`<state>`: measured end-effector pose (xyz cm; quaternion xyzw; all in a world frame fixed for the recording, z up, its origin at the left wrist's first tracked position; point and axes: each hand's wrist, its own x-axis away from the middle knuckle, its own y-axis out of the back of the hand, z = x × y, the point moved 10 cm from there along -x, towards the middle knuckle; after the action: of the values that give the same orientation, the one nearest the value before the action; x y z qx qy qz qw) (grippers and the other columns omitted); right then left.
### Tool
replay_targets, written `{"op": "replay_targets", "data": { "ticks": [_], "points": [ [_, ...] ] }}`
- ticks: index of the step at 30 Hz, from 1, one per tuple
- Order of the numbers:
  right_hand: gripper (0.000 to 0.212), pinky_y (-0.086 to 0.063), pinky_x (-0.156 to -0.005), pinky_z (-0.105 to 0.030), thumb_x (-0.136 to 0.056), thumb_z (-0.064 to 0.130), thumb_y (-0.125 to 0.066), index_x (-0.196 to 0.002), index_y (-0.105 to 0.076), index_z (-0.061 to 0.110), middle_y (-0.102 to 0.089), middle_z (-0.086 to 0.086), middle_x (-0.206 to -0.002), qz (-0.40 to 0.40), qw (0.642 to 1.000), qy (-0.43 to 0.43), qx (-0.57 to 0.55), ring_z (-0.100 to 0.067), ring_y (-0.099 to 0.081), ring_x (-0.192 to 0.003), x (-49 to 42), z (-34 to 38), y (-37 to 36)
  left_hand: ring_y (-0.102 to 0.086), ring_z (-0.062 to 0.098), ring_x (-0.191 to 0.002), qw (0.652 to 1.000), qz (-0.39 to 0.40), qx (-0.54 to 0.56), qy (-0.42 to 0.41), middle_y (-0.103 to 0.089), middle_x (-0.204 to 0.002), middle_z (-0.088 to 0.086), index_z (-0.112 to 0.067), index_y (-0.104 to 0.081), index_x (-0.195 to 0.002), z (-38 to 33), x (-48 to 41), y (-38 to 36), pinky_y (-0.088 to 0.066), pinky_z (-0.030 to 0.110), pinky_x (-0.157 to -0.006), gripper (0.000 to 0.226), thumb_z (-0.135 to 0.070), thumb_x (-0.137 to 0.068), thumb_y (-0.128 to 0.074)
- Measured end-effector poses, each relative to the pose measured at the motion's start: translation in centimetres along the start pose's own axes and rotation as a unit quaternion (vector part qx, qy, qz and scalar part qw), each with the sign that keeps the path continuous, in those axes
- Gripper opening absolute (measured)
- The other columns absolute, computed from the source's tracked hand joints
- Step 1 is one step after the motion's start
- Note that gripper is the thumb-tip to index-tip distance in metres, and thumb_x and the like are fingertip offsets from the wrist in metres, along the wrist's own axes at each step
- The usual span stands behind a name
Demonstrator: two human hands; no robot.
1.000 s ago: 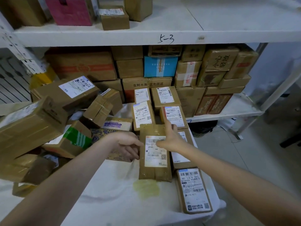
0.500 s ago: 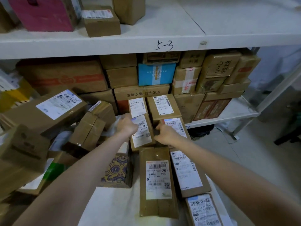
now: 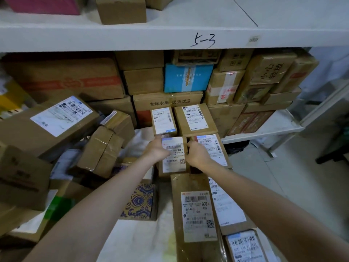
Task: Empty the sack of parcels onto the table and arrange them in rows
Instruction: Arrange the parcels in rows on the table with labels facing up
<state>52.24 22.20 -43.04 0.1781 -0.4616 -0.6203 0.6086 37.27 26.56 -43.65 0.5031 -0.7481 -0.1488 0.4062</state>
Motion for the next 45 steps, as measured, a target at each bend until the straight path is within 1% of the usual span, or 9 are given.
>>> {"op": "replay_targets", "data": {
  "ticks": [10,17,25,28,30,33,35,38,45],
  "points": [
    [0.04,-0.044,-0.091,-0.026,-0.09,0.014,-0.063,-0.129,-0.059,0.009,-0.062,-0.009,-0.129,0.059,0.994,0.057,-0.077,-0.023,-0.056,-0.12,0.8,1.9,-0.1,-0.062,0.024,-0.101,0.997,-0.033,-0.034,0.067,-0.061,-0.118,0.008,-0.016,-0.045,-0.131,1.4,0.5,0.7,-0.051,0.031,-0.066,0.051,-0.019,-0.083,-0.064],
    [0.046,-0.039,-0.088,-0.023,-0.09,0.016,-0.064,-0.134,-0.054,0.008,-0.055,-0.009,-0.135,0.075,0.992,0.021,-0.095,-0.022,-0.054,-0.12,0.3,1.1,0.4,-0.052,0.023,-0.121,0.998,-0.012,-0.054,0.011,-0.052,-0.137,0.006,-0.017,-0.049,-0.135,-0.7,0.3,-0.8,-0.046,0.031,-0.095,0.047,-0.02,-0.089,-0.062],
    [0.039,-0.042,-0.097,-0.027,-0.089,0.008,-0.06,-0.129,-0.059,0.012,-0.058,-0.005,-0.134,0.028,0.994,0.086,-0.059,-0.021,-0.053,-0.123,1.9,2.1,1.2,-0.044,0.028,-0.128,0.989,-0.03,-0.142,-0.034,-0.038,-0.141,0.011,-0.017,-0.042,-0.14,-2.3,3.7,-0.1,-0.042,0.034,-0.099,0.057,-0.014,-0.087,-0.061],
    [0.035,-0.052,-0.091,-0.037,-0.088,0.015,-0.061,-0.123,-0.062,0.016,-0.064,-0.004,-0.123,0.009,0.994,0.11,0.009,-0.021,-0.06,-0.111,4.2,2.7,1.8,-0.054,0.024,-0.112,0.987,-0.09,-0.119,-0.055,-0.054,-0.124,0.008,-0.017,-0.058,-0.117,-3.8,7.3,2.0,-0.045,0.029,-0.079,0.031,-0.015,-0.086,-0.063],
    [0.028,-0.053,-0.075,-0.035,-0.088,0.024,-0.059,-0.115,-0.061,0.016,-0.065,-0.006,-0.11,0.002,0.991,0.075,0.107,-0.023,-0.062,-0.098,5.4,2.1,2.4,-0.063,0.021,-0.092,0.992,-0.012,-0.119,-0.03,-0.063,-0.106,0.006,-0.018,-0.057,-0.101,-3.9,9.4,1.3,-0.049,0.028,-0.067,0.012,-0.018,-0.089,-0.06],
    [0.033,-0.046,-0.068,-0.031,-0.095,0.039,-0.051,-0.111,-0.057,0.012,-0.063,-0.006,-0.105,0.031,0.974,0.024,0.224,-0.024,-0.062,-0.094,8.2,0.3,3.5,-0.064,0.015,-0.069,0.976,0.173,-0.127,0.024,-0.059,-0.093,0.001,-0.015,-0.044,-0.121,-3.1,14.3,-2.3,-0.055,0.023,-0.057,0.029,-0.019,-0.095,-0.056],
    [0.033,-0.049,-0.067,-0.029,-0.097,0.042,-0.044,-0.104,-0.056,0.012,-0.064,-0.004,-0.097,0.078,0.976,0.02,0.203,-0.023,-0.067,-0.086,9.6,-0.5,3.0,-0.062,0.012,-0.062,0.966,0.21,-0.138,0.054,-0.058,-0.094,0.001,-0.016,-0.018,-0.144,-1.7,15.9,-3.8,-0.056,0.023,-0.055,0.06,-0.022,-0.096,-0.054],
    [0.019,-0.053,-0.057,-0.028,-0.096,0.035,-0.048,-0.096,-0.049,0.016,-0.061,-0.002,-0.084,0.128,0.989,0.05,0.06,-0.019,-0.067,-0.068,11.8,-0.6,1.6,-0.066,0.019,-0.089,0.971,0.207,-0.097,0.074,-0.06,-0.121,0.01,-0.025,0.012,-0.151,0.0,17.0,-5.9,-0.06,0.036,-0.074,0.09,-0.02,-0.094,-0.057],
    [0.038,-0.046,-0.059,-0.03,-0.091,0.024,-0.056,-0.123,-0.041,0.012,-0.06,-0.008,-0.099,0.074,0.992,0.076,0.062,-0.022,-0.057,-0.082,12.8,-1.9,1.8,-0.058,0.021,-0.111,0.993,0.11,0.026,0.028,-0.056,-0.13,0.003,-0.037,-0.002,-0.152,0.1,18.2,-6.5,-0.056,0.034,-0.084,0.1,-0.003,-0.084,-0.067]
  ]
}}
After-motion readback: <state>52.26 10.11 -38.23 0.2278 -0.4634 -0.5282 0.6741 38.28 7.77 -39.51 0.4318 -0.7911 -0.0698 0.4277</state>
